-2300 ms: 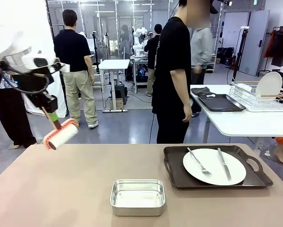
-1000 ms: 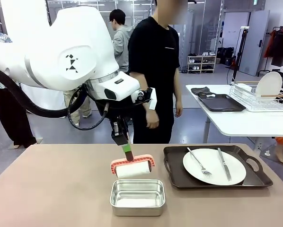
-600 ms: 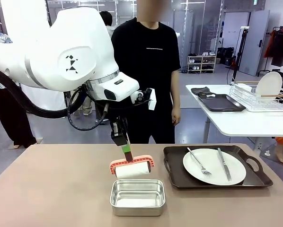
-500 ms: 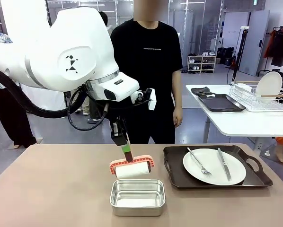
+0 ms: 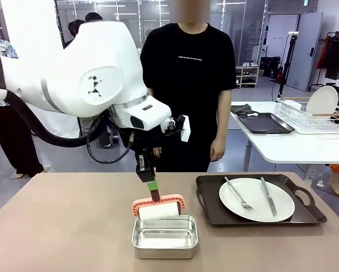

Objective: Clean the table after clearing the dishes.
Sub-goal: Place the Lint Roller back on top of the Airtight Container.

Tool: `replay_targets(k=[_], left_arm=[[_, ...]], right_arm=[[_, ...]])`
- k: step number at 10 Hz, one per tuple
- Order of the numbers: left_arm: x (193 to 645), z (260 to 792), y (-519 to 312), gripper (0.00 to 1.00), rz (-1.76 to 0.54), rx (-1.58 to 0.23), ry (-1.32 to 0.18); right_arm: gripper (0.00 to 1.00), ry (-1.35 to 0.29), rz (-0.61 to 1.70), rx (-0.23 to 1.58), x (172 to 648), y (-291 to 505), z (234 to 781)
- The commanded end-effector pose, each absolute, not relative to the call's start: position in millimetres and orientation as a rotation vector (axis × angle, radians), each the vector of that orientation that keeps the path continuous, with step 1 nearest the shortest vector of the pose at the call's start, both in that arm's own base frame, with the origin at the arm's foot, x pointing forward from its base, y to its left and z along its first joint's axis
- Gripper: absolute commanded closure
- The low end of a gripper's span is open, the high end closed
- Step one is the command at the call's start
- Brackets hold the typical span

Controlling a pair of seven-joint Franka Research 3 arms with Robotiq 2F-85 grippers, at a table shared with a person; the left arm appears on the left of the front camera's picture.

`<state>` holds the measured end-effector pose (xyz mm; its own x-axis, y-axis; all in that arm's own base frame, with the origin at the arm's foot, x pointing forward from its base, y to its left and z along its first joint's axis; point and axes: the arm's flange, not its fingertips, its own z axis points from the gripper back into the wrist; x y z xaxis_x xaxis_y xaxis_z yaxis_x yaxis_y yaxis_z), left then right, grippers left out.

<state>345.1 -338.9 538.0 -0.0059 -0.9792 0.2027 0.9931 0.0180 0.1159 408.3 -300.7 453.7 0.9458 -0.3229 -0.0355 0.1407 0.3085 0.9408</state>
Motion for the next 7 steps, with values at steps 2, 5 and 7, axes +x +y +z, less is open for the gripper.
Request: replay_targets(k=[2,5,7], left_arm=[[357,513,-358,0.78,-1.617,-0.022,-0.202],[370,483,-376,0.78,-1.646,0.028,-0.176],[382,471,-383,0.78,-1.646,0.050,-0.149]], right_arm=[[0.00,-0.175,-0.305,1.222,407,-299,457],[0.00,-0.175,-0.305,1.222,407,-299,457],[0.00,-0.175,-0.305,1.222,407,-299,457]])
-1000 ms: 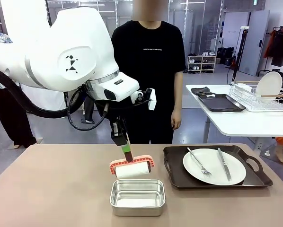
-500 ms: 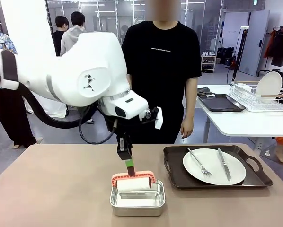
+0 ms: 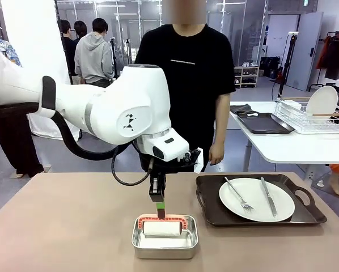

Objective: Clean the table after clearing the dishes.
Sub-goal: Place the Lint Roller back on top of the Airtight Container.

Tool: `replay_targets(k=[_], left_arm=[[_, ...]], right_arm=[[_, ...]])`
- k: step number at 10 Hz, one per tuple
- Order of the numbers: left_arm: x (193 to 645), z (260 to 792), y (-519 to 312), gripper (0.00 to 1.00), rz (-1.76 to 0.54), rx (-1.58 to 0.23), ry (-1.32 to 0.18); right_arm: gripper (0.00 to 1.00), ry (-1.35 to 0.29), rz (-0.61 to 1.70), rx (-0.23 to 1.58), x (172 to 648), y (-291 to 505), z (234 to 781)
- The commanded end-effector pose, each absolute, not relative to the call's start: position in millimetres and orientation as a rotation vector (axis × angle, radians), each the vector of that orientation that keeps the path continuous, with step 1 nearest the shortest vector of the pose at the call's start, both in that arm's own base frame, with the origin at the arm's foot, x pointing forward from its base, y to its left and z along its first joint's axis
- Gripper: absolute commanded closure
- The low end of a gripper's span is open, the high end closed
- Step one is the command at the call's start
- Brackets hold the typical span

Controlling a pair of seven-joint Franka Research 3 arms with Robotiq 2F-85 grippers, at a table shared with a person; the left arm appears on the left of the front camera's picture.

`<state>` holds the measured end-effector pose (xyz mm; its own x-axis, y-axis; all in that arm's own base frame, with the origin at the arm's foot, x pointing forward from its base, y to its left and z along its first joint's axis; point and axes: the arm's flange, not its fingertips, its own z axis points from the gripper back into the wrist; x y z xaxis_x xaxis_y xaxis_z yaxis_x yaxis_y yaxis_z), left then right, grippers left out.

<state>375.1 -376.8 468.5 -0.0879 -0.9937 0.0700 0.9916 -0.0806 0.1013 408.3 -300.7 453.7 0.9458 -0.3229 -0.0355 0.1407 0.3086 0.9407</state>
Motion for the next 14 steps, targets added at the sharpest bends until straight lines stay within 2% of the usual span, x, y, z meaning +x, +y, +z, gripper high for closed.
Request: replay_targets(k=[1,11,14], left_arm=[[387,467,-384,0.78,-1.660,0.016,-0.148],[423,419,-403,0.78,-1.636,0.063,-0.081],[425,394,-400,0.78,-1.635,0.016,-0.035]], right_arm=[[0.00,-0.175,-0.305,1.222,407,-299,457],[0.00,-0.175,-0.305,1.222,407,-299,457],[0.00,-0.175,-0.305,1.222,407,-299,457]])
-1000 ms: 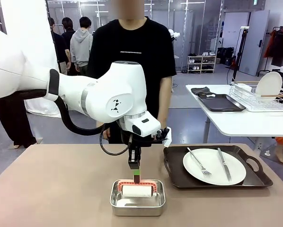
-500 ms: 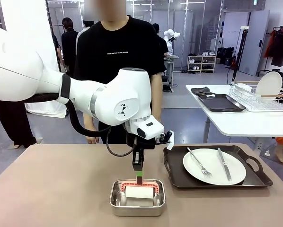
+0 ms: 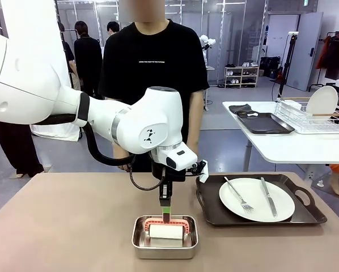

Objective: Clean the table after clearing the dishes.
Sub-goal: Place the Lint Roller back on top of the Airtight Container.

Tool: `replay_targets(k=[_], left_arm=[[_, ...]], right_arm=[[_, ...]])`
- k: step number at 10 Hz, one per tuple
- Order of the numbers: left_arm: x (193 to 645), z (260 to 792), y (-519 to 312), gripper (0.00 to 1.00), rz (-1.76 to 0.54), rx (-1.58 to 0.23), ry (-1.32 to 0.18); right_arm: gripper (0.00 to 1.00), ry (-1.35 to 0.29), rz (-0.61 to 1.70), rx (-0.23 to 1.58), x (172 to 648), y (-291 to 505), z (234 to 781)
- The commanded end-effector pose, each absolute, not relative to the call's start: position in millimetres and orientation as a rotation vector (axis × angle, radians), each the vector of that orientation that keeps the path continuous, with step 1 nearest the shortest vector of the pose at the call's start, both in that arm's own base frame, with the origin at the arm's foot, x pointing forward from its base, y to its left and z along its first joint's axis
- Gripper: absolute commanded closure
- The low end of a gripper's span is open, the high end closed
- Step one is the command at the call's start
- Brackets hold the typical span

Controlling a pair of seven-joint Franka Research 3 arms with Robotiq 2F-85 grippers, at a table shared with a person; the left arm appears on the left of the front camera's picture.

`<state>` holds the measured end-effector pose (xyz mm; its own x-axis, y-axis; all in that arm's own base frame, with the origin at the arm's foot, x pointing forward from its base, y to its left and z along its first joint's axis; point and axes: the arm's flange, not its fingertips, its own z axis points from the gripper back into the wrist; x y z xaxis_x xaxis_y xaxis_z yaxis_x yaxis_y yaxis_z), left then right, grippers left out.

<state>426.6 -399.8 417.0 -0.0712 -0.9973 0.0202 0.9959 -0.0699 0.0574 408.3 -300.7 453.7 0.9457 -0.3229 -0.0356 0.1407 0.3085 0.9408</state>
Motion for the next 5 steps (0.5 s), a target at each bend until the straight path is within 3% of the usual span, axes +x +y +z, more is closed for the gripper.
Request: replay_targets(k=[1,4,5], left_arm=[[424.8,385.2,-398.1,0.78,-1.627,-0.003,-0.018],[423.1,383.2,-396.0,0.78,-1.622,-0.003,-0.005],[422.7,385.8,-395.4,0.70,-1.621,-0.002,-0.010]], right_arm=[[0.00,-0.175,-0.305,1.222,406.5,-299.1,456.7],[0.00,-0.175,-0.305,1.222,406.5,-299.1,456.7],[0.00,-0.175,-0.305,1.222,406.5,-299.1,456.7]])
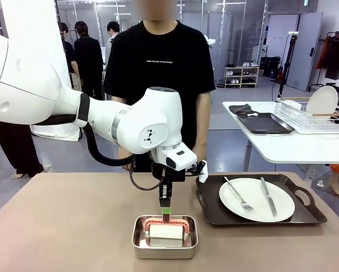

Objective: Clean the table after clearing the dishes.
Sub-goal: Place the Lint Roller back on top of the Airtight Container.

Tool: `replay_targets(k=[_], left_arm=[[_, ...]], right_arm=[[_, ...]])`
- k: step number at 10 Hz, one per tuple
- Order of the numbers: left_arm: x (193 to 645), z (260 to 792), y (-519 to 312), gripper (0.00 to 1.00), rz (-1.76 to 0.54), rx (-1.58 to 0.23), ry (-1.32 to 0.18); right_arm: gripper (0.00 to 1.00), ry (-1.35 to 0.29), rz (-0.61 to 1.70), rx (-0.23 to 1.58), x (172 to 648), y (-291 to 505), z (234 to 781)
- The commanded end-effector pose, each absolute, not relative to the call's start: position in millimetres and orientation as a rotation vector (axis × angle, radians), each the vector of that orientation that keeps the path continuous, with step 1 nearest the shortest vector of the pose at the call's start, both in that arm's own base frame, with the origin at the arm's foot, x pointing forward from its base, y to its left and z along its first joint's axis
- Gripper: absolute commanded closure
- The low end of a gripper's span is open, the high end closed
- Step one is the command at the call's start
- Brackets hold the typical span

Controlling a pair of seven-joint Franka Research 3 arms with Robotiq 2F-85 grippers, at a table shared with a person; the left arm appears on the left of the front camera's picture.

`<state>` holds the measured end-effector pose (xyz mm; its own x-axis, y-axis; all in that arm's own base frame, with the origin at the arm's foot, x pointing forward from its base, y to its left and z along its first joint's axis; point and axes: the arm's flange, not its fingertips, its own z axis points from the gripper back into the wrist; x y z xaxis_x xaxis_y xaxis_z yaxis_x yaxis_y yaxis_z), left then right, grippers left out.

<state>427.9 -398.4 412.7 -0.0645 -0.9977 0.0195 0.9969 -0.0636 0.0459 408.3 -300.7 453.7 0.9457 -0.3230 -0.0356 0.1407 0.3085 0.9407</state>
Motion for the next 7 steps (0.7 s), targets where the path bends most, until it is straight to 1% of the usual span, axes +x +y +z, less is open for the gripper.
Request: replay_targets(k=[1,2,3,4,5,6,7], left_arm=[[423,389,-395,0.45,-1.644,-0.015,-0.005],[423,399,-394,0.35,-1.637,0.002,-0.015],[423,409,-392,0.10,-1.627,0.017,-0.033],[422,419,-391,0.02,-1.628,0.002,-0.042],[422,425,-390,0.19,-1.618,0.007,-0.044],[422,430,-389,0.00,-1.613,0.008,-0.036],[420,436,-387,0.00,-1.613,0.013,-0.052]], right_arm=[[0.00,-0.175,-0.305,1.222,407,-299,457],[0.00,-0.175,-0.305,1.222,407,-299,457],[0.00,-0.175,-0.305,1.222,407,-299,457],[0.00,-0.175,-0.305,1.222,407,-299,457],[0.00,-0.175,-0.305,1.222,407,-299,457],[0.00,-0.175,-0.305,1.222,407,-299,457],[0.00,-0.175,-0.305,1.222,407,-299,457]])
